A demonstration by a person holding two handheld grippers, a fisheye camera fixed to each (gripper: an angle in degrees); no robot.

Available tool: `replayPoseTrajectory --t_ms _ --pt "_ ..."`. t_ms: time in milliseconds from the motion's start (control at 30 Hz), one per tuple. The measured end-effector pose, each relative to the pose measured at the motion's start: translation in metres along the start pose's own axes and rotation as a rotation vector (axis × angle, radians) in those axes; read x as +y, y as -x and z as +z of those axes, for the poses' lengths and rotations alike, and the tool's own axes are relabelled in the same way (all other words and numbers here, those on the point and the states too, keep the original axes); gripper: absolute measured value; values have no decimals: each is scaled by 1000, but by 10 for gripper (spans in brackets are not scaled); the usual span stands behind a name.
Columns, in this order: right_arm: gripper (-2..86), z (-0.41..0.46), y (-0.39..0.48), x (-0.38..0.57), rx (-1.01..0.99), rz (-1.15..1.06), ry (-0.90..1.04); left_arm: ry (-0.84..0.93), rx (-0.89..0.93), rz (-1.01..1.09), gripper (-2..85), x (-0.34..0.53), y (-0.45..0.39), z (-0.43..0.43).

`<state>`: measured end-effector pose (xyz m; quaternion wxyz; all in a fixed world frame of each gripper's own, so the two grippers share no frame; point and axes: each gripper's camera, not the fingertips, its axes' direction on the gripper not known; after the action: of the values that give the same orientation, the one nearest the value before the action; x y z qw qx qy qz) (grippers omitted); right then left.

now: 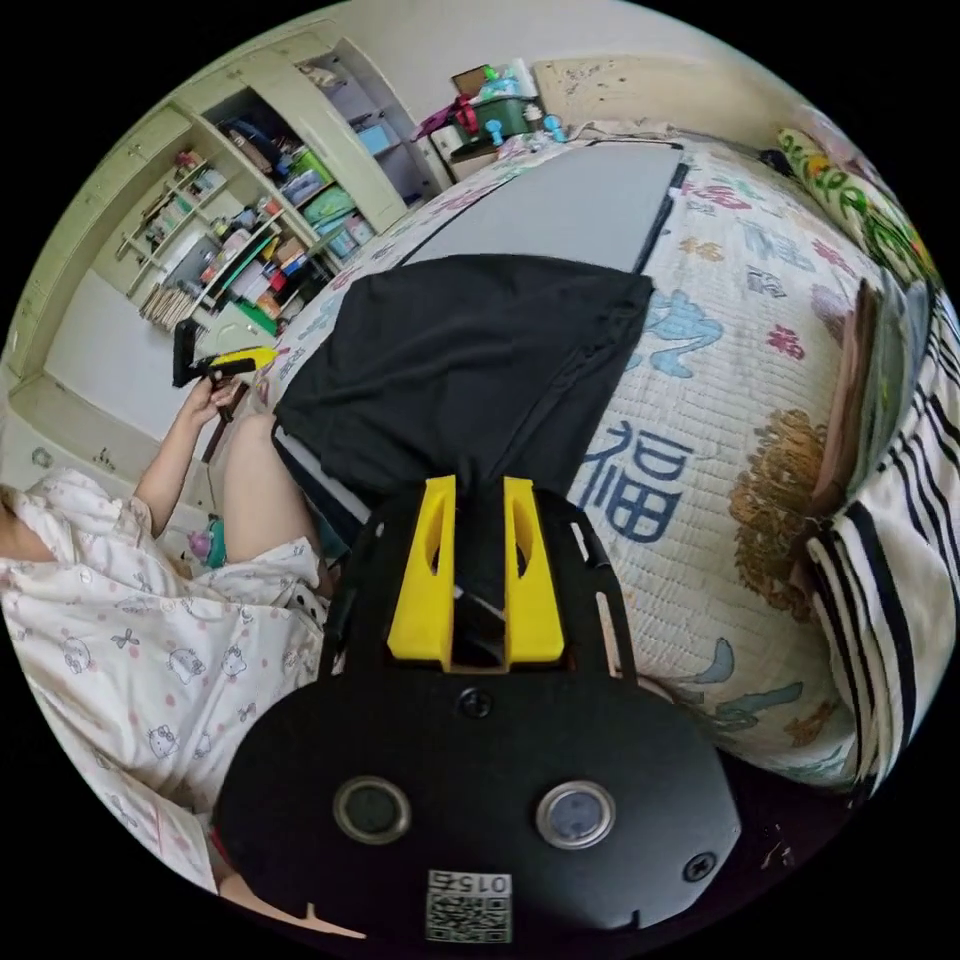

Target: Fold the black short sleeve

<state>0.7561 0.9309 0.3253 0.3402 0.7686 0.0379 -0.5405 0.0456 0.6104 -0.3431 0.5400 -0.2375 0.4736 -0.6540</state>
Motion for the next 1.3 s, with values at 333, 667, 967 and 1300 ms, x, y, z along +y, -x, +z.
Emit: replayPoseTrajectory --t_ms 333,667,967,1300 --pt "134 42 -133 -91 -147 396 -277 -176 1 -342 122 -47 121 35" --pt "38 153 -182 -147 -90 473 -229 -91 10 -349 83 -29 159 65" --pt "8 213 -176 -149 211 430 -286 -167 -150 -265 -4 -11 145 11" --pt "72 275 -42 -55 565 169 -391 -174 -60 -290 73 -14 154 -15"
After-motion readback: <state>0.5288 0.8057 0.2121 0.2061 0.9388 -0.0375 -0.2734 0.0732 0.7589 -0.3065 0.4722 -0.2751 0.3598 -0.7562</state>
